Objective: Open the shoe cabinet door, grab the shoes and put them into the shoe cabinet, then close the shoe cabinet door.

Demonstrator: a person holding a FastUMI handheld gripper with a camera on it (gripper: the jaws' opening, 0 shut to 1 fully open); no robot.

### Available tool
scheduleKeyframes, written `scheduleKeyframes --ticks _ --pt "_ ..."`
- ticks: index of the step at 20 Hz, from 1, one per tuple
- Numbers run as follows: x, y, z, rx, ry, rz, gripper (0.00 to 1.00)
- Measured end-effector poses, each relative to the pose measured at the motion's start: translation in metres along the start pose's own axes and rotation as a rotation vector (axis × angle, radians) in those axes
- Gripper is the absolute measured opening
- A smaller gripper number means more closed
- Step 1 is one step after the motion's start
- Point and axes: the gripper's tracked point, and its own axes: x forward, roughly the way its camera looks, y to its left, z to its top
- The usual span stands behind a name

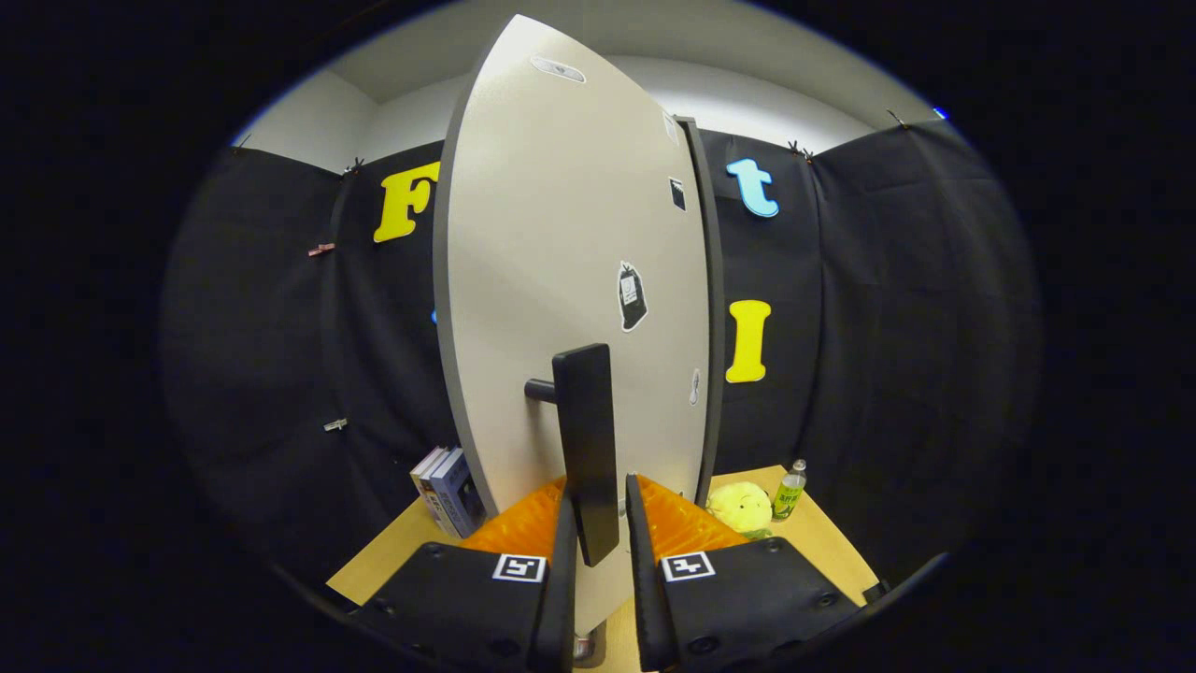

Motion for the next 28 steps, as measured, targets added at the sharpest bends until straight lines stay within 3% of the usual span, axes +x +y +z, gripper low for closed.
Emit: scheduleKeyframes --ticks 11,16,21,28 --pt "-0.038 -0.052 0.01 0.026 -0.034 -0.123 0.35" --pt "-0.075 -0.057 0.034 0.026 -0.142 -0.166 0.35" --pt "-0.075 -0.032 0.009 -0.017 -0.092 -0.092 0.3" --pt "-0.045 0.018 -0.078 0.024 0.105 0.023 0.3"
